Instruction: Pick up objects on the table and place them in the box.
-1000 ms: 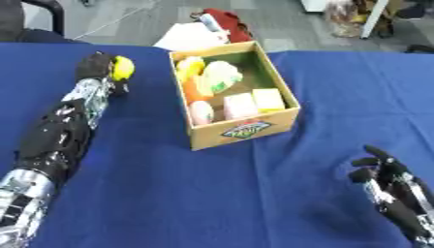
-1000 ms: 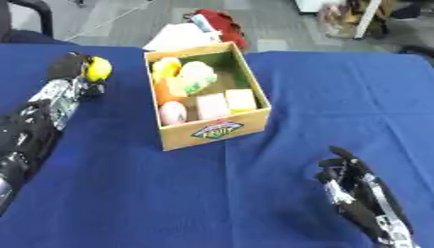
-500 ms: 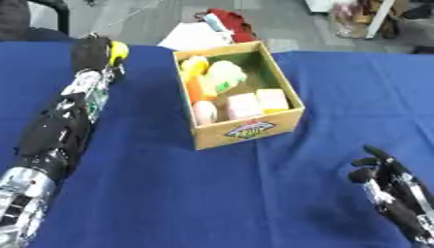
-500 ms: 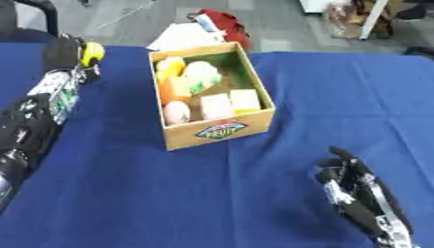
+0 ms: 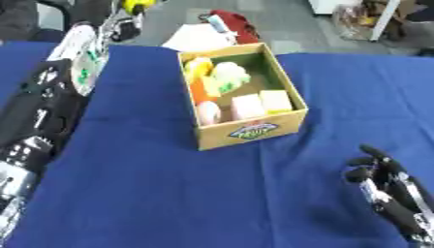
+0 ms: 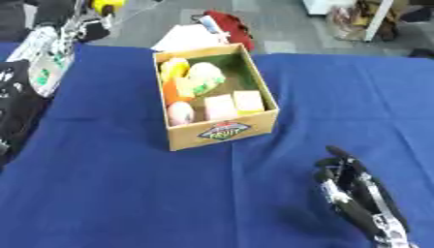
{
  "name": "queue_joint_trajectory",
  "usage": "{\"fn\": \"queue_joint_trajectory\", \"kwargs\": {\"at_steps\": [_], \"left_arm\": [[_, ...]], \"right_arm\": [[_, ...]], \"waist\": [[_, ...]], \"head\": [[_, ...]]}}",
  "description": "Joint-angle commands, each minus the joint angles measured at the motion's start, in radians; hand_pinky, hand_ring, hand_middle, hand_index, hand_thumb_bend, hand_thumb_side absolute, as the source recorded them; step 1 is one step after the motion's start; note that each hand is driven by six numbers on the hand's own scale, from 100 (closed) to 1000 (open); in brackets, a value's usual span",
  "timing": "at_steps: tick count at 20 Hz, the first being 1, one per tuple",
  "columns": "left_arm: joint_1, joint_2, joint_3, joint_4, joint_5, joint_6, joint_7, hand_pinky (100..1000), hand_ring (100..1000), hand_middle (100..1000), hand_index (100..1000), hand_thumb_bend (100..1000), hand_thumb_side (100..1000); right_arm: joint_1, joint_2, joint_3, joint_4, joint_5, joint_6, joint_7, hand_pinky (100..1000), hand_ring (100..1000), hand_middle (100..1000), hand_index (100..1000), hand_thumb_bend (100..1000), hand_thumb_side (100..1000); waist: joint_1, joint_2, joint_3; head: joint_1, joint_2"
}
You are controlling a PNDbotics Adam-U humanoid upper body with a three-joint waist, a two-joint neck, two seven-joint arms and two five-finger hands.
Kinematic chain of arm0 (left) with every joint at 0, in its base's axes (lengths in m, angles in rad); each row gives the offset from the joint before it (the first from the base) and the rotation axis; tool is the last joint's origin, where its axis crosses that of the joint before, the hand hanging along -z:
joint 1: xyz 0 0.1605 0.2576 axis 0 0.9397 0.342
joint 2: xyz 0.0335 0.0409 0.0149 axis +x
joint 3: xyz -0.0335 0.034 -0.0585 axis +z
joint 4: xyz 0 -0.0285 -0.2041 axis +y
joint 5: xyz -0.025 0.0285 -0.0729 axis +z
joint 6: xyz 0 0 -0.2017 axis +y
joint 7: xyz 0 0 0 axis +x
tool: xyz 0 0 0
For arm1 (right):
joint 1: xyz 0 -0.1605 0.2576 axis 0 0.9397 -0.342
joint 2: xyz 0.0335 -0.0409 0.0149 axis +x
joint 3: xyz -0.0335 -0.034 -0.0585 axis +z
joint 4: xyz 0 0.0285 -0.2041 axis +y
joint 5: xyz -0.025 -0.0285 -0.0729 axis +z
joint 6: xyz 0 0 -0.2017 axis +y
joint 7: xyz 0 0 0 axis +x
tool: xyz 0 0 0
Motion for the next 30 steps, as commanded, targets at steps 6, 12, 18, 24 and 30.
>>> {"fn": "queue_joint_trajectory", "kwargs": {"at_steps": [6, 12, 18, 24, 30], "left_arm": [[-0.042, -0.110, -0.135, 0.016, -0.035, -0.171, -0.255, 662, 525, 516, 708, 106, 166], [-0.028, -0.159, -0.136, 0.102, -0.127, -0.186, -0.312, 754, 703, 742, 885, 330, 178], [0.002, -0.097, -0.089, -0.008, -0.138, -0.151, -0.280, 785, 743, 792, 911, 313, 336], [0.155, 0.083, 0.021, -0.350, 0.173, -0.048, -0.143, 752, 654, 665, 812, 100, 198], [0.483, 0.146, 0.198, -0.644, 0.590, 0.010, 0.086, 722, 604, 599, 738, 100, 372]], "right_arm": [[-0.007, -0.013, 0.001, -0.008, 0.002, -0.002, 0.009, 660, 629, 666, 906, 100, 380], [-0.007, -0.012, 0.000, -0.008, 0.001, -0.001, 0.009, 660, 630, 665, 906, 100, 379], [-0.009, -0.012, -0.004, -0.009, 0.000, -0.001, 0.007, 660, 630, 665, 906, 100, 379], [-0.009, -0.018, -0.012, -0.012, 0.000, 0.000, -0.001, 660, 630, 665, 906, 100, 380], [-0.012, -0.021, -0.021, -0.018, -0.004, 0.001, -0.009, 660, 629, 664, 905, 100, 380]], "waist": [[0.009, -0.039, -0.014], [0.007, -0.038, -0.021], [0.007, -0.036, -0.012], [0.011, -0.037, 0.017], [0.010, -0.033, 0.048]], "head": [[0.007, -0.002], [0.010, -0.004], [0.007, -0.006], [-0.003, -0.005], [-0.015, -0.006]]}}
